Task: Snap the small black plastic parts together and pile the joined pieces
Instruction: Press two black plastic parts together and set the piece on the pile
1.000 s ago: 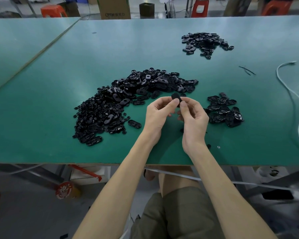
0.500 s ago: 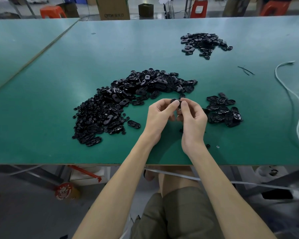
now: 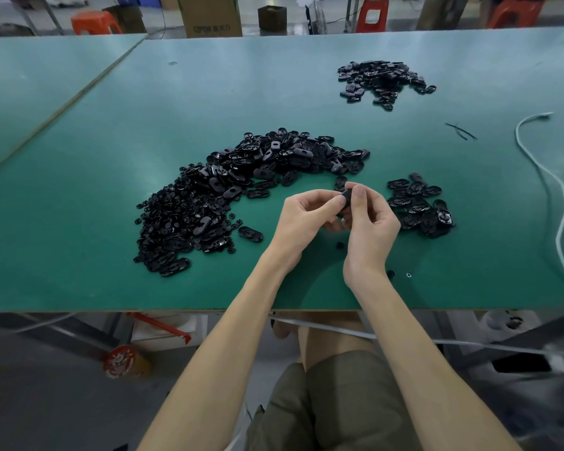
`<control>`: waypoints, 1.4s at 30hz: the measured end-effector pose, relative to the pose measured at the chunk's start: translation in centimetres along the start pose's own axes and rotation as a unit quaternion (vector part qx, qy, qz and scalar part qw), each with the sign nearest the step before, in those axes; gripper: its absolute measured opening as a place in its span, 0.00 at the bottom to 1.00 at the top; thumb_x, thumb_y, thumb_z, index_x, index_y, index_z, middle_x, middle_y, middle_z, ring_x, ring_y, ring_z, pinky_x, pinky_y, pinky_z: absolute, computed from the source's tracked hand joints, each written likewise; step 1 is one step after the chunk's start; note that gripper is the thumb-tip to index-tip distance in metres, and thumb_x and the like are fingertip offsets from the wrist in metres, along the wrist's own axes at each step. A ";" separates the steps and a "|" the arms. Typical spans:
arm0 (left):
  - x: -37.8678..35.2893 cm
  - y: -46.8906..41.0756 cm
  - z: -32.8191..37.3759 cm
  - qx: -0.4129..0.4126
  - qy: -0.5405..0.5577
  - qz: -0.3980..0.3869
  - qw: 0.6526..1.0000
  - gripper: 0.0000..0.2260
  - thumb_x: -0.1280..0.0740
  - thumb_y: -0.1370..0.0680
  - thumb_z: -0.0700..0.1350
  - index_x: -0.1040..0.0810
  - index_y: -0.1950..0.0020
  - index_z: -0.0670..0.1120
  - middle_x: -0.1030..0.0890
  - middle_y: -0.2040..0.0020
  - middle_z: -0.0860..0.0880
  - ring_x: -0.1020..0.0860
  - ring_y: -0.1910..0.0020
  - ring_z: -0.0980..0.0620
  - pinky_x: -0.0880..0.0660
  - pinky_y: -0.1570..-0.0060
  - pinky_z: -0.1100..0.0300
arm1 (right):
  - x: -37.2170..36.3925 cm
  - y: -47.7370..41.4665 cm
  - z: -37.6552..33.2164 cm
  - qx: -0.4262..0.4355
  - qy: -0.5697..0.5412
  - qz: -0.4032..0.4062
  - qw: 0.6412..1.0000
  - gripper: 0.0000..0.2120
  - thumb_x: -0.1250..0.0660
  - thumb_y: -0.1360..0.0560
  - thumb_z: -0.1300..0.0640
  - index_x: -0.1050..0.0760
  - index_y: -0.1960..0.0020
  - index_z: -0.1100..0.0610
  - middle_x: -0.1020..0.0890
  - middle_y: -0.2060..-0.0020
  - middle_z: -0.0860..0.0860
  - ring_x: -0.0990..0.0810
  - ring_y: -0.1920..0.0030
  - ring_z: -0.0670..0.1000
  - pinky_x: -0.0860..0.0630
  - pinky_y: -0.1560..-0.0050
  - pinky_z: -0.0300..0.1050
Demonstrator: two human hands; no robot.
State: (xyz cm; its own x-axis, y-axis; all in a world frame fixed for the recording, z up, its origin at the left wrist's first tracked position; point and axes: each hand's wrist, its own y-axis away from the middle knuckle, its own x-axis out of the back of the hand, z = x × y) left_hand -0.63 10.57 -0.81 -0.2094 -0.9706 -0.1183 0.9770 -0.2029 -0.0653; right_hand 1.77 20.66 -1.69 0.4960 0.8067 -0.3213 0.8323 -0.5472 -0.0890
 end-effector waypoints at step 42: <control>0.0 0.1 -0.1 0.004 0.014 0.000 1.000 0.09 0.31 0.18 0.41 0.14 0.42 0.40 0.16 0.63 0.47 0.18 0.63 0.53 0.21 0.58 0.63 | -0.3 0.3 -0.2 -0.011 0.002 -0.003 1.000 0.07 0.33 0.18 0.54 0.17 0.49 0.52 0.15 0.58 0.51 0.18 0.59 0.51 0.16 0.57 0.56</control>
State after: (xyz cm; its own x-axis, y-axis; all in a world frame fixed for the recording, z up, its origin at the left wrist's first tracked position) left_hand -0.56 10.58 -0.89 -0.2104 -0.9666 -0.1460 0.9773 -0.2039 -0.0583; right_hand 1.90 20.30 -1.39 0.4918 0.8111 -0.3166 0.8406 -0.5370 -0.0701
